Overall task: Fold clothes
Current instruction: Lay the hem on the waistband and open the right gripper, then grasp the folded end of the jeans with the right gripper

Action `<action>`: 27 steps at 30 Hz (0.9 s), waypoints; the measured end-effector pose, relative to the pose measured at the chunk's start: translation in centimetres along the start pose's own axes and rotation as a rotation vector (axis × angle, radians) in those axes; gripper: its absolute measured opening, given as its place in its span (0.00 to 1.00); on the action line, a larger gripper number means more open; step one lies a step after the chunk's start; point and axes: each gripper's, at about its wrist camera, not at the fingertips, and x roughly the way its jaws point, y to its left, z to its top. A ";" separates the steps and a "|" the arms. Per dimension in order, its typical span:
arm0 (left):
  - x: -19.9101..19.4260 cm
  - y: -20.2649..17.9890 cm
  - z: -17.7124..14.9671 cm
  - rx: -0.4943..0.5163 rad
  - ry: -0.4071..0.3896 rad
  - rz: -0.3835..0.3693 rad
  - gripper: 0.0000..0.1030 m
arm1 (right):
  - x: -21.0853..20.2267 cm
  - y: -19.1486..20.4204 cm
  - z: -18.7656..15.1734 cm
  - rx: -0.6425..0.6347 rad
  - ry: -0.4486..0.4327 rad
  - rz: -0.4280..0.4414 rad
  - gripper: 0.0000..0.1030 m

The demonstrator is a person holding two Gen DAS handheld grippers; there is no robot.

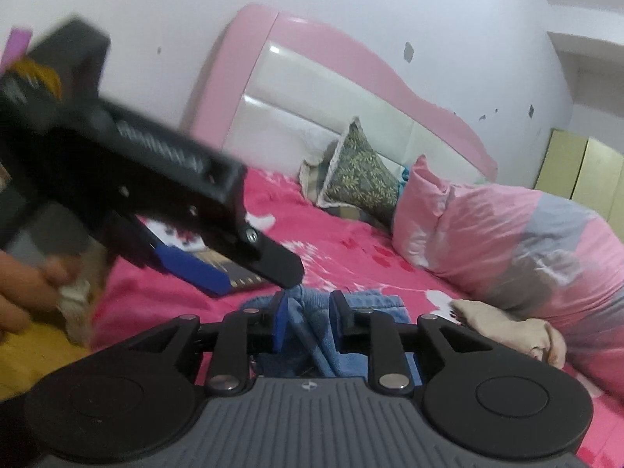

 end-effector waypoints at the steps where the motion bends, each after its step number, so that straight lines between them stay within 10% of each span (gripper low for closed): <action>1: 0.0 -0.1 0.0 0.005 -0.003 0.002 0.73 | -0.4 -0.4 0.1 0.026 -0.004 -0.001 0.22; 18: 0.3 -2.6 0.5 0.110 -0.047 -0.013 0.54 | 4.4 -7.5 -0.9 0.557 0.200 0.141 0.07; 27: 0.8 -3.6 0.8 0.117 -0.061 -0.023 0.53 | 1.5 -11.6 -4.1 0.963 0.091 0.224 0.07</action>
